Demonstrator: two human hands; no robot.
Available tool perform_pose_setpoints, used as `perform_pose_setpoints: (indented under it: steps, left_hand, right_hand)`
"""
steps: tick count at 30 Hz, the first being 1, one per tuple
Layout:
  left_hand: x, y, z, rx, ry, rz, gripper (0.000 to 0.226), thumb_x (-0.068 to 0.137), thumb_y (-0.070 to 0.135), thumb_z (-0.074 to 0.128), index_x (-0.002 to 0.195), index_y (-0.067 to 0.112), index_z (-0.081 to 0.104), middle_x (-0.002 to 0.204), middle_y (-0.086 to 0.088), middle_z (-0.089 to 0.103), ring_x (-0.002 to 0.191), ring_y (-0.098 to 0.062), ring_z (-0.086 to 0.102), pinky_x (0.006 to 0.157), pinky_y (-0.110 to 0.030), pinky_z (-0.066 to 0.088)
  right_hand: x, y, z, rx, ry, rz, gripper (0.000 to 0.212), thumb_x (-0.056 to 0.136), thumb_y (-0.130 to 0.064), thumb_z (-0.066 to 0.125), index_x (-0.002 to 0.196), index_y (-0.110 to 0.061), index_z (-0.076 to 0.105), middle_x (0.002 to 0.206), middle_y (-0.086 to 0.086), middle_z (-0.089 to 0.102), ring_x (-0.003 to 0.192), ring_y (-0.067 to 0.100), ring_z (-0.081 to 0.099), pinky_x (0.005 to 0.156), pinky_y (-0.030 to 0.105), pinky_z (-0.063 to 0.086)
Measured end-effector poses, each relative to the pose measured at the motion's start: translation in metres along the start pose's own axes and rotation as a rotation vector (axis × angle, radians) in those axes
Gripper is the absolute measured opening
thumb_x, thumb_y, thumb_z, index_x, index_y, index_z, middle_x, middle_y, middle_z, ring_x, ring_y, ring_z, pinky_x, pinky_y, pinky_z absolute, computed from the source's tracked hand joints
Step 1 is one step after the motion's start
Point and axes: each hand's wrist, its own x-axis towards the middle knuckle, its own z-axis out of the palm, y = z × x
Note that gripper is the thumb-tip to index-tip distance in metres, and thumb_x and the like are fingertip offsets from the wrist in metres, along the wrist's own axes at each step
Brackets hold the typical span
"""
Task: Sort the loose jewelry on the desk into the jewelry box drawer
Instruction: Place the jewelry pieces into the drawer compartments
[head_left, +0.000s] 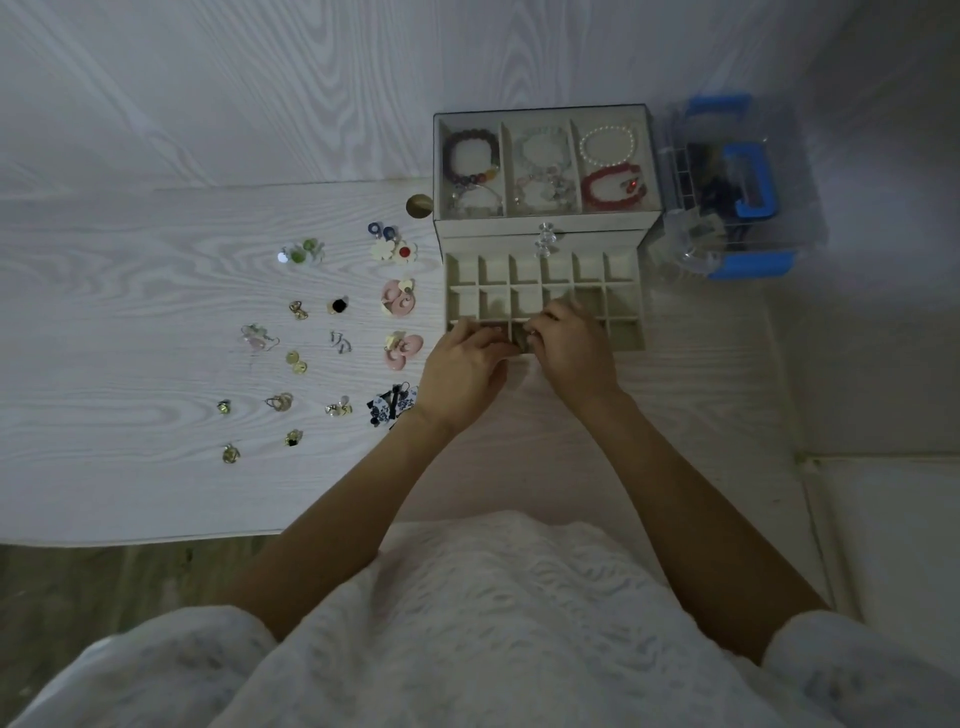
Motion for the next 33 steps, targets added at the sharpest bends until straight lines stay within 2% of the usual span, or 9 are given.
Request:
perform_pose_setpoints:
  steps: [3, 6, 10, 14, 18, 21, 23, 28, 33]
  left_hand:
    - [-0.001, 0.001, 0.002, 0.004, -0.03, -0.006, 0.028, 0.08, 0.014, 0.05, 0.099, 0.019, 0.07, 0.099, -0.001, 0.07, 0.084, -0.027, 0.057, 0.076, -0.035, 0.05]
    - [-0.002, 0.003, 0.002, -0.009, -0.053, -0.02, 0.033, 0.081, 0.016, 0.043, 0.099, 0.018, 0.07, 0.099, 0.0, 0.07, 0.085, -0.025, 0.056, 0.077, -0.034, 0.049]
    - [-0.006, 0.004, -0.005, -0.043, -0.034, -0.034, 0.034, 0.078, 0.016, 0.042, 0.096, 0.016, 0.071, 0.096, -0.001, 0.071, 0.084, -0.026, 0.057, 0.078, -0.031, 0.045]
    - [-0.027, -0.007, -0.019, -0.128, 0.073, -0.14, 0.032, 0.081, 0.017, 0.043, 0.098, 0.015, 0.069, 0.096, -0.003, 0.07, 0.086, -0.026, 0.057, 0.078, -0.028, 0.04]
    - [-0.048, -0.025, -0.025, -0.125, 0.118, -0.234, 0.028, 0.085, 0.017, 0.044, 0.1, 0.016, 0.067, 0.097, -0.001, 0.069, 0.091, -0.025, 0.058, 0.085, -0.035, 0.043]
    - [-0.047, -0.019, -0.025, -0.081, 0.111, -0.186, 0.026, 0.083, 0.016, 0.047, 0.099, 0.014, 0.069, 0.096, -0.003, 0.07, 0.087, -0.026, 0.056, 0.083, -0.031, 0.042]
    - [-0.047, -0.013, -0.02, -0.04, 0.091, -0.148, 0.024, 0.079, 0.011, 0.057, 0.1, 0.012, 0.069, 0.098, -0.005, 0.07, 0.086, -0.029, 0.057, 0.082, -0.035, 0.046]
    - [-0.05, -0.008, -0.015, -0.031, -0.016, -0.171, 0.032, 0.073, 0.01, 0.066, 0.105, 0.01, 0.068, 0.107, -0.006, 0.068, 0.093, -0.033, 0.057, 0.078, -0.043, 0.052]
    - [-0.071, -0.017, -0.025, -0.123, 0.126, -0.235, 0.028, 0.081, 0.015, 0.052, 0.105, 0.015, 0.066, 0.101, -0.003, 0.069, 0.091, -0.028, 0.058, 0.077, -0.035, 0.049]
  right_hand:
    - [0.007, -0.003, -0.002, -0.046, -0.034, 0.067, 0.016, 0.082, 0.0, 0.053, 0.096, -0.002, 0.061, 0.09, 0.018, 0.064, 0.092, 0.034, 0.055, 0.068, 0.039, 0.043]
    - [0.01, -0.007, 0.0, -0.092, -0.081, 0.051, 0.013, 0.083, 0.002, 0.05, 0.089, -0.002, 0.062, 0.085, 0.019, 0.063, 0.088, 0.034, 0.055, 0.064, 0.037, 0.042]
    - [0.009, -0.008, -0.001, -0.147, -0.146, -0.036, 0.022, 0.083, 0.003, 0.049, 0.089, -0.004, 0.069, 0.088, 0.017, 0.065, 0.094, 0.032, 0.052, 0.072, 0.035, 0.039]
    - [-0.006, -0.001, -0.003, 0.062, -0.008, 0.012, 0.018, 0.082, 0.004, 0.054, 0.086, -0.002, 0.071, 0.09, 0.016, 0.064, 0.089, 0.035, 0.057, 0.076, 0.04, 0.048]
    - [-0.022, 0.005, -0.004, 0.121, 0.061, 0.159, 0.021, 0.086, -0.001, 0.051, 0.099, -0.004, 0.067, 0.101, 0.014, 0.063, 0.093, 0.035, 0.056, 0.077, 0.039, 0.048]
    - [-0.021, 0.0, 0.0, 0.043, 0.059, 0.047, 0.024, 0.084, -0.001, 0.052, 0.103, -0.005, 0.067, 0.1, 0.015, 0.064, 0.092, 0.037, 0.055, 0.084, 0.042, 0.045]
    - [-0.02, -0.004, 0.005, -0.012, -0.004, -0.014, 0.026, 0.084, -0.003, 0.053, 0.107, -0.004, 0.066, 0.102, 0.014, 0.065, 0.098, 0.036, 0.053, 0.085, 0.042, 0.046]
    - [-0.027, -0.007, 0.007, -0.085, -0.061, 0.002, 0.035, 0.088, -0.02, 0.043, 0.111, -0.006, 0.063, 0.107, 0.011, 0.064, 0.103, 0.032, 0.051, 0.089, 0.041, 0.044]
    - [-0.038, -0.036, -0.003, -0.018, 0.025, -0.091, 0.03, 0.085, -0.014, 0.045, 0.107, -0.006, 0.065, 0.101, 0.012, 0.062, 0.097, 0.031, 0.053, 0.083, 0.037, 0.045]
